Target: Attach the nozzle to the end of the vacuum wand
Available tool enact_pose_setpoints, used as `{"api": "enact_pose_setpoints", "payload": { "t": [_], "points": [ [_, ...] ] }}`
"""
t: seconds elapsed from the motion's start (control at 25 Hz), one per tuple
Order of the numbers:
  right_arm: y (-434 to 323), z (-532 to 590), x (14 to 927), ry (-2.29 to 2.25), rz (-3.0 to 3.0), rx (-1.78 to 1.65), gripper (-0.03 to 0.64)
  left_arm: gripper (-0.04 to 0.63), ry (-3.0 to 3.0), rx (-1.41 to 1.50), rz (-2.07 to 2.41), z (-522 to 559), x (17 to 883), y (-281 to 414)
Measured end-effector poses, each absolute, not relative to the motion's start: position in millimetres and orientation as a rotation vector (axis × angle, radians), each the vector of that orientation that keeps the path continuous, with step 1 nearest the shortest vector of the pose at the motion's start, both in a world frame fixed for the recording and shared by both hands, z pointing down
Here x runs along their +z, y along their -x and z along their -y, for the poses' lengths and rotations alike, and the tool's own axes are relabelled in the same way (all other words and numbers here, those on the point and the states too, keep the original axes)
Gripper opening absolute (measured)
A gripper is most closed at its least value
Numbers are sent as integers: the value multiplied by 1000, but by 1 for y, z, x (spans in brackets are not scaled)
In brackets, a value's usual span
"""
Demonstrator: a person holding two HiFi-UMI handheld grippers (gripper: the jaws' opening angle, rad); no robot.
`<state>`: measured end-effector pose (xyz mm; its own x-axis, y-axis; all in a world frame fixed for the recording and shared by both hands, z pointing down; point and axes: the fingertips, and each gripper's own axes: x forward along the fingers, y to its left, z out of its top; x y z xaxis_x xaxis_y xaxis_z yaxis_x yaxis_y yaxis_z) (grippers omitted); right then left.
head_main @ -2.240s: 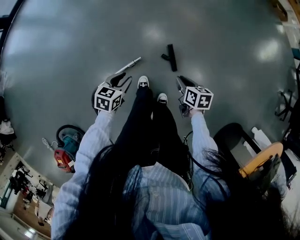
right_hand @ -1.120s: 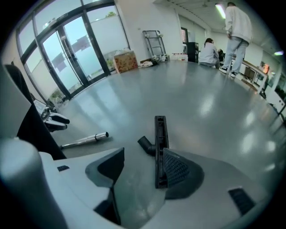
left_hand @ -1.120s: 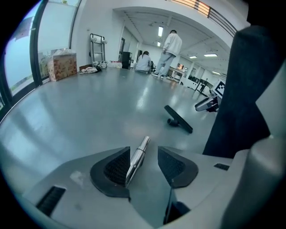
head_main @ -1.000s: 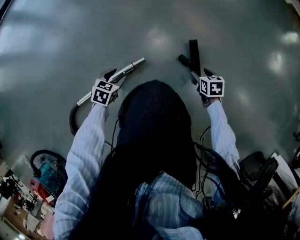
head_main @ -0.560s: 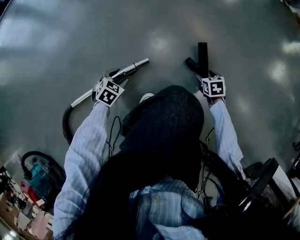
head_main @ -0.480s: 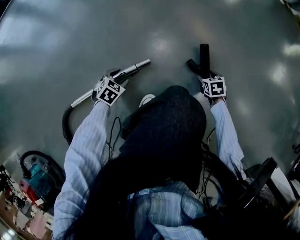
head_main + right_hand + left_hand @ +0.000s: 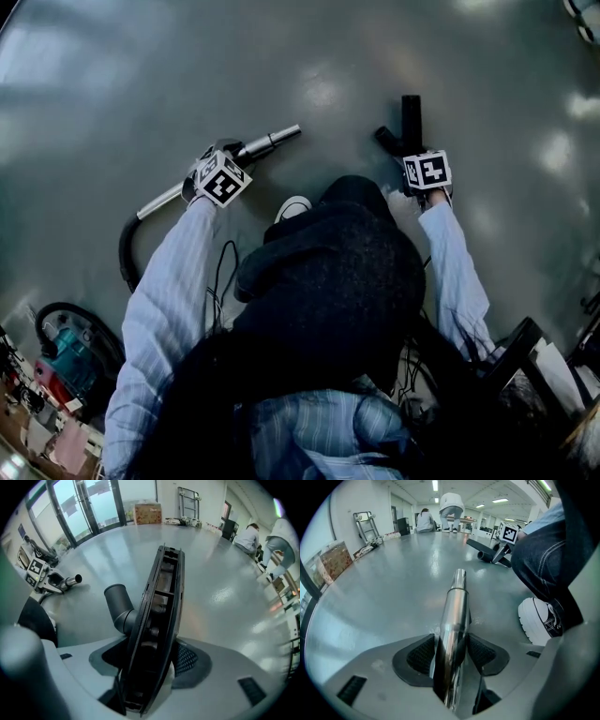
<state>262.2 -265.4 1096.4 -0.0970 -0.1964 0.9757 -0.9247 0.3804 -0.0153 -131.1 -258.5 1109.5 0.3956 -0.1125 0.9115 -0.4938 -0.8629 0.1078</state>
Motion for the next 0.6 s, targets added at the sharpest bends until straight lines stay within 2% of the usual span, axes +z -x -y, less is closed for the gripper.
{"api": "enact_pose_setpoints", "payload": {
  "t": [0.32,0.6],
  "points": [
    [-235,285,1086,-932,1677,638,267,189,-2259,1478,447,254,1113,143],
    [-171,329,1050,-749,1885,403,267,179,-2327,1485,418,243,1095,137]
  ]
}}
